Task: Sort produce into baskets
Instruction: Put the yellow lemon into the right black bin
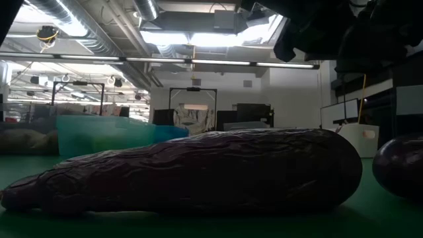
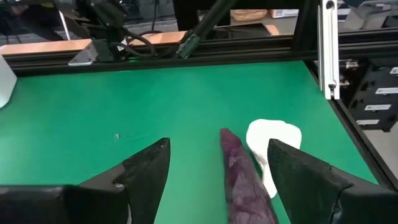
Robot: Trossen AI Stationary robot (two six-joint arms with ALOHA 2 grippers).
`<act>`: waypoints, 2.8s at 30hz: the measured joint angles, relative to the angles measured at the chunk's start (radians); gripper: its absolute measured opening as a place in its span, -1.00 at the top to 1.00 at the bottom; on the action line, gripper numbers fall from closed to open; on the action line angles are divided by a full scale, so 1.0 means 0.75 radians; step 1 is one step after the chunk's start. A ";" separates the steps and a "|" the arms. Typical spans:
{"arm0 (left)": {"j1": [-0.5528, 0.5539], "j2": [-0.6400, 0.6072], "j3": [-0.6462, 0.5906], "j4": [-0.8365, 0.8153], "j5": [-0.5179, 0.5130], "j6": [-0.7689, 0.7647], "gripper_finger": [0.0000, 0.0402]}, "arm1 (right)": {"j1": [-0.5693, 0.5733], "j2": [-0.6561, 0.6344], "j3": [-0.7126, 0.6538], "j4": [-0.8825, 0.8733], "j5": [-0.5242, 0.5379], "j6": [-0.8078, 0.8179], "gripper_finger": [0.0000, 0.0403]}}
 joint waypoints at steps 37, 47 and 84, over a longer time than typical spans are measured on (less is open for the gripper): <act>0.240 -0.846 0.046 -1.928 -0.610 -0.714 -0.32 | 0.000 0.000 0.000 -0.005 0.002 -0.006 -0.83; 0.963 -1.213 -0.140 -2.063 -0.527 -0.632 -0.32 | 0.000 0.000 0.000 -0.005 0.002 -0.011 -0.83; 1.772 -1.249 -0.781 -1.534 0.691 0.448 -0.32 | 0.000 0.000 0.000 -0.004 0.078 -0.009 -0.83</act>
